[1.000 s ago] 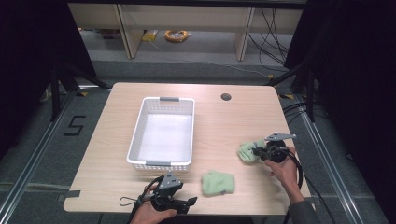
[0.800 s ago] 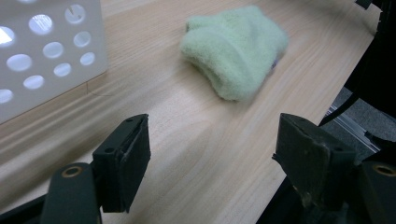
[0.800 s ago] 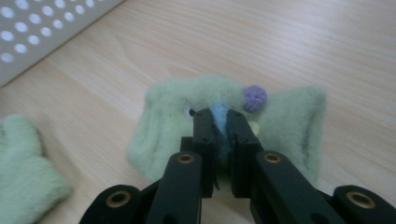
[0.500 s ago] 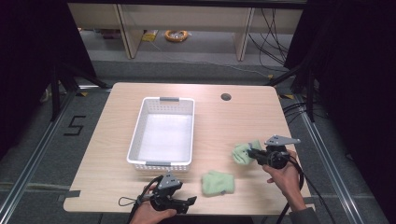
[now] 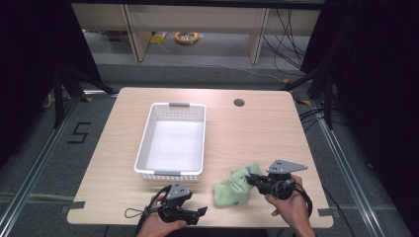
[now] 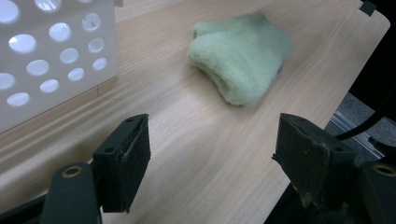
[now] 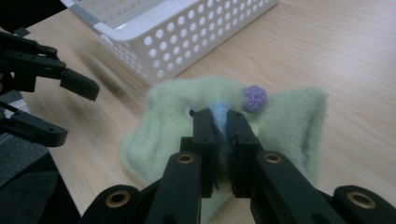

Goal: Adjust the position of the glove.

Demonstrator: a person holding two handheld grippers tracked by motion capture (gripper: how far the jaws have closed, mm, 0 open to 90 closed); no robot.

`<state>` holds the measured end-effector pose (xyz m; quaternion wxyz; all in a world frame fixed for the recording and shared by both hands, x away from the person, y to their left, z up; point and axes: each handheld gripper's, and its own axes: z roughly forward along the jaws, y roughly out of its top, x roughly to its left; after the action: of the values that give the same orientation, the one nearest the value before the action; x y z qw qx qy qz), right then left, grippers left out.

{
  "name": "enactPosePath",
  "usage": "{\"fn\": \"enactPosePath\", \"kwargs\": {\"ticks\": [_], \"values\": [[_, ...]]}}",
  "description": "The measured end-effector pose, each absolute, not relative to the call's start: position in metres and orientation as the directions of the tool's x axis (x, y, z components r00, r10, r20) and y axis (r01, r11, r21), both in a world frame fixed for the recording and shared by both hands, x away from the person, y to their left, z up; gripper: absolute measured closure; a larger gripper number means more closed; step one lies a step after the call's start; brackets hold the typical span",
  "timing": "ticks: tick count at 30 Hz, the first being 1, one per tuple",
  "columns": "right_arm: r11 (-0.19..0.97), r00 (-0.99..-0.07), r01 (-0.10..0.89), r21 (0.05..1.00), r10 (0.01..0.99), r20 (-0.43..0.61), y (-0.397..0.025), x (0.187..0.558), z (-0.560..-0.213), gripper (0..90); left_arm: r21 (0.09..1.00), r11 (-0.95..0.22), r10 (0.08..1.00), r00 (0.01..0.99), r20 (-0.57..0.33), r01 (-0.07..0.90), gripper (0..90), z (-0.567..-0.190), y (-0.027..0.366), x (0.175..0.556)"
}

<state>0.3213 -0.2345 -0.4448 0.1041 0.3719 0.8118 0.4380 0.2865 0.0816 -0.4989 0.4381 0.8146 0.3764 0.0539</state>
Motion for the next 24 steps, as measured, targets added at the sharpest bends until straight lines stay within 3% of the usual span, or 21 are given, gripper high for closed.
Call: {"fn": "enactPosePath", "kwargs": {"ticks": [16,24], "values": [[0.333,-0.709,0.547,0.768,0.672,0.213,-0.202,0.306,-0.465,83.5,0.764,-0.309,0.663,0.705,-0.254,0.566,25.8,-0.499,0.078,0.287],[0.343,-0.694,0.590,0.731,0.679,0.241,-0.198,0.304,-0.478,81.9,0.789,-0.328,0.634,0.740,-0.223,0.519,35.4,-0.494,0.069,0.283]]}}
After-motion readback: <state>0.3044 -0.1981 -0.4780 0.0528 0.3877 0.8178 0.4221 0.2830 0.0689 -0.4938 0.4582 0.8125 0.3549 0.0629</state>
